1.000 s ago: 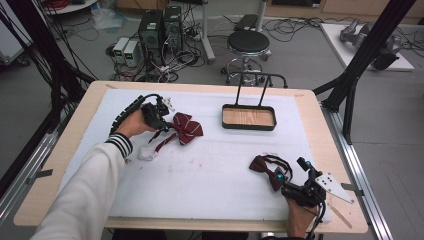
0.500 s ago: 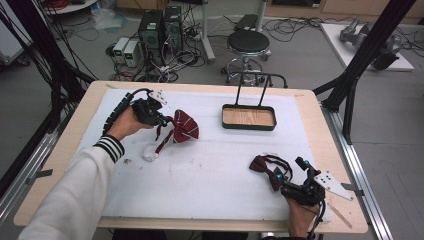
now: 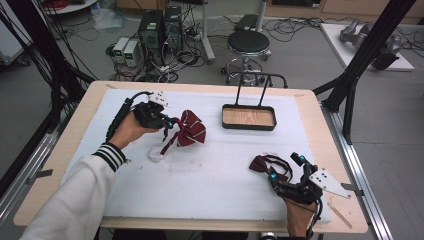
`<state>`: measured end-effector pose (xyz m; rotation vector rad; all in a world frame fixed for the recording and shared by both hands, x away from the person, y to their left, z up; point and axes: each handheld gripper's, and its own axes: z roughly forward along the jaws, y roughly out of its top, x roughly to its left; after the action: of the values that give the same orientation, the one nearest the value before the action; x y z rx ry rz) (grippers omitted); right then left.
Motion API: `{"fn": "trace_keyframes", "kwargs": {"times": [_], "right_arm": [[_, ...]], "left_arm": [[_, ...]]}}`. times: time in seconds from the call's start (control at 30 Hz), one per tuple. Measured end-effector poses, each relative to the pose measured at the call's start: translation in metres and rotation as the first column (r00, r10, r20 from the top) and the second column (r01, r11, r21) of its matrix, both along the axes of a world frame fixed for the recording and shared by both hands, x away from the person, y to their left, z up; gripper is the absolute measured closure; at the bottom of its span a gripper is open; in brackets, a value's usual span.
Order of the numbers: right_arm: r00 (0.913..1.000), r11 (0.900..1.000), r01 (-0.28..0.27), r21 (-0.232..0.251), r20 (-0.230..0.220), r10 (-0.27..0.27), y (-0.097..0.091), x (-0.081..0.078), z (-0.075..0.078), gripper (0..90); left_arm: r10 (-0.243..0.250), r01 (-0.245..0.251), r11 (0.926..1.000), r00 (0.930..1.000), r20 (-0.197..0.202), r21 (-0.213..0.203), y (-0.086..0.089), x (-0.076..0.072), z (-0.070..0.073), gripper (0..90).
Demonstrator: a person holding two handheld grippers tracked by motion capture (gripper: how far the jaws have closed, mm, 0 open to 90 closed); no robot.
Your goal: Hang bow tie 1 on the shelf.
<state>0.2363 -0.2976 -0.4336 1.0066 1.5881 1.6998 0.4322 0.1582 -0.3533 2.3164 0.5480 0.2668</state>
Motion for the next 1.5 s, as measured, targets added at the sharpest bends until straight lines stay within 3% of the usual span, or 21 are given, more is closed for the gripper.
{"fn": "trace_keyframes", "kwargs": {"times": [0.13,0.3,0.53,0.8,1.17,1.4,1.5], "right_arm": [[0.9993,0.9992,-0.030,-0.024,0.019,0.031,0.010,0.002,0.005,3.3],[0.9973,0.9955,-0.070,-0.064,0.017,0.071,0.025,0.003,0.011,3.3],[0.9948,0.9920,-0.096,-0.082,0.027,0.098,0.033,0.004,0.019,3.3],[0.9934,0.9889,-0.106,-0.104,0.032,0.110,0.037,0.007,0.028,3.3],[0.9857,0.9802,-0.160,-0.116,0.034,0.165,0.045,0.020,0.043,3.3],[0.9689,0.9638,-0.246,-0.103,0.002,0.247,0.055,0.038,0.058,3.3],[0.9550,0.9494,-0.296,-0.104,-0.021,0.296,0.061,0.048,0.063,3.3]], "left_arm": [[0.003,-0.003,0.9975,1.0000,0.004,-0.071,-0.004,-0.008,0.001,85.6],[0.002,0.000,0.9888,0.9999,0.010,-0.150,-0.009,-0.021,0.005,85.7],[-0.019,0.028,0.9701,0.9991,0.039,-0.241,-0.007,-0.036,0.010,85.8],[-0.001,0.015,0.9580,0.9988,0.048,-0.286,0.000,-0.044,0.006,85.8],[-0.024,0.036,0.9277,0.9990,0.037,-0.372,-0.002,-0.047,0.007,85.9],[-0.030,0.045,0.9214,0.9986,0.043,-0.386,-0.010,-0.051,0.006,85.9],[-0.032,0.050,0.9212,0.9981,0.053,-0.386,-0.014,-0.052,0.006,85.9]]}}
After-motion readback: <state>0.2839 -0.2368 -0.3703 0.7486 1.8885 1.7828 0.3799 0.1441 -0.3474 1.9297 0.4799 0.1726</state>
